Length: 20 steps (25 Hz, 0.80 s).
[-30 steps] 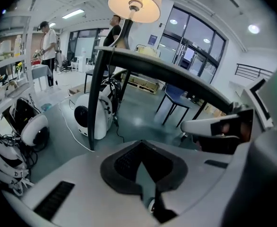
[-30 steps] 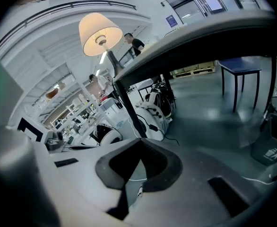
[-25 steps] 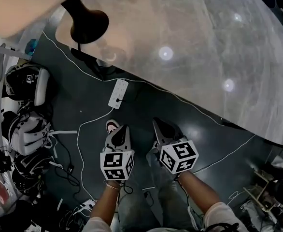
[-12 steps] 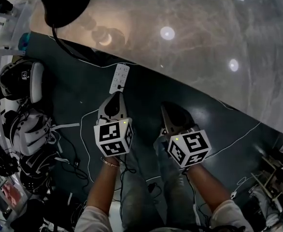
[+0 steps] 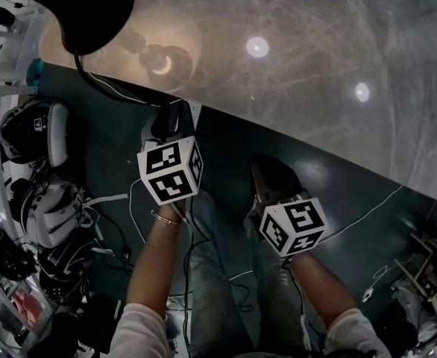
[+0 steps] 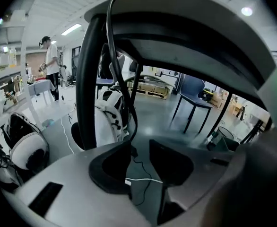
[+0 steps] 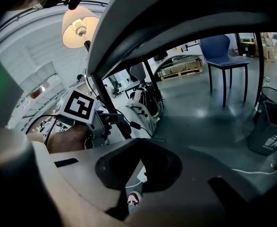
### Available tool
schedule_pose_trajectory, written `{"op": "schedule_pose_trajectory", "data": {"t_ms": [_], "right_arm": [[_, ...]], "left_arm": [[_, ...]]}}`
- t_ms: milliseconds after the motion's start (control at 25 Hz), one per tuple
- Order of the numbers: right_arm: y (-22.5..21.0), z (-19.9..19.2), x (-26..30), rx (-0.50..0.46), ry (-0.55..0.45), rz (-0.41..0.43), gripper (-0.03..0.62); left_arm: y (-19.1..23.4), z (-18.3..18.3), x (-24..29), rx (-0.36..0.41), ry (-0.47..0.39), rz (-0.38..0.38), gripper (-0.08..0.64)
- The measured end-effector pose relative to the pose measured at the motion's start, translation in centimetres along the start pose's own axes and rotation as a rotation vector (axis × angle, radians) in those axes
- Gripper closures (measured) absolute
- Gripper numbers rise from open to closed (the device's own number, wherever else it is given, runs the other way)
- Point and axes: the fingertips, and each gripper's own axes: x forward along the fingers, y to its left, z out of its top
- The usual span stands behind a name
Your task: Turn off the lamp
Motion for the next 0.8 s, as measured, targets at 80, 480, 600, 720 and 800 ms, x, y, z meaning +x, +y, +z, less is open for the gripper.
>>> {"op": "schedule_pose_trajectory", "data": {"t_ms": [80,480,600,720,800], "right_arm": [[0.0,0.0,0.2,0.005,-0.001,-0.003,0.594],[0.9,0.2,1.0,0.013,0.006,0.0,0.594],[1.1,0.2,1.1,0.018,0.01,0.0,0.594],[1.3,0.0,1.1,0.026,0.013,0.0,0.594],[1.4,-0.1,1.2,0.03,0.015,0.0,0.594]], "left_arm": [[0.3,0.2,0.5,-0.011,0.002,-0.007,0.453],[1.1,2.1,1.5,0.043,-0.011,-0.005,0.453],[1.1,2.0,2.0,0.037,0.015,-0.004,0.457],[1.6,1.9,2.1,0.042,0.02,0.012,0.513],[1.8,1.9,2.0,0.05,0.018,0.012,0.525]]}}
